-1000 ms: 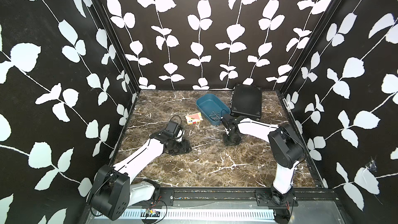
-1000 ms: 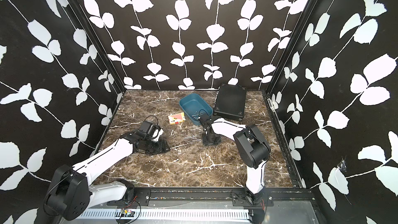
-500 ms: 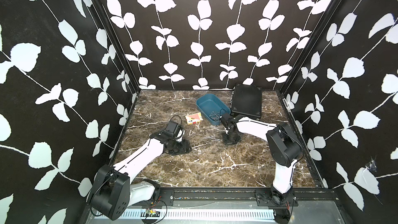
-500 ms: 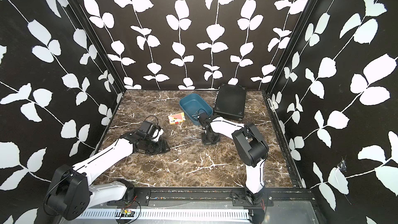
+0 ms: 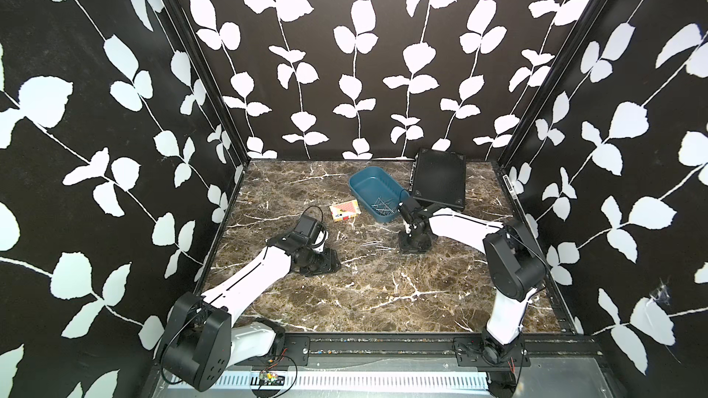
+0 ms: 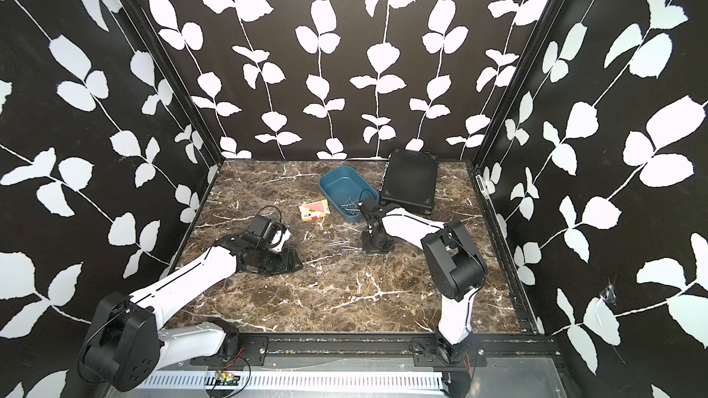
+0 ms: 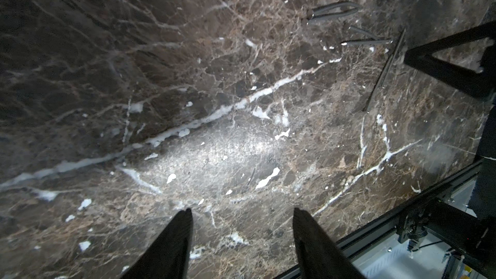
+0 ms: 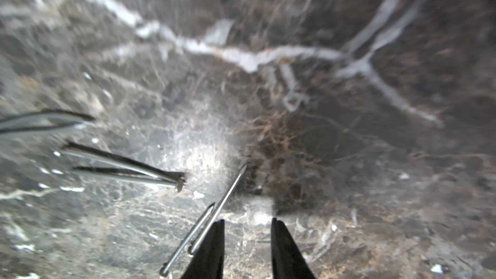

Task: Put the nails on the desktop into the storage box
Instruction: Pick up the nail from the center of the board.

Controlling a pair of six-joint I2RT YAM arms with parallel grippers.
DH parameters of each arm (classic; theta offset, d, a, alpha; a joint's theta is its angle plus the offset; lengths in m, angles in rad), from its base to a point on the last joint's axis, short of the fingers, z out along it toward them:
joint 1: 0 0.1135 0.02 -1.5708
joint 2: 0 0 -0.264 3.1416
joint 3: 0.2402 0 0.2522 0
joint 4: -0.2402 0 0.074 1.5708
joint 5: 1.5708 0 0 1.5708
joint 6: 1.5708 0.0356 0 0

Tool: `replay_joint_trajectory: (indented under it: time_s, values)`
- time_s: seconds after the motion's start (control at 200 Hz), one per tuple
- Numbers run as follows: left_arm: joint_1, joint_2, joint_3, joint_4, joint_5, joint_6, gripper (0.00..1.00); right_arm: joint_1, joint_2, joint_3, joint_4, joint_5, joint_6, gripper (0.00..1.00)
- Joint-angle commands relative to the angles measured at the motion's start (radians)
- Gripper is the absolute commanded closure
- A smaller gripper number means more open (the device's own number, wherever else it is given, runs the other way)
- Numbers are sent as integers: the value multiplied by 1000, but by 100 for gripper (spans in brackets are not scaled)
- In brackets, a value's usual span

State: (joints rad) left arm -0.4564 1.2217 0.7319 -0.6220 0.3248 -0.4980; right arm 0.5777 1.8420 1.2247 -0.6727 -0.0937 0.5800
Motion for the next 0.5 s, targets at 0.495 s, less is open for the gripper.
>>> replay_joint_trajectory:
  time_s: [0.495]
  values:
    - [2, -42, -5, -59, -39, 33, 38, -4, 112, 100, -62, 16, 25, 67]
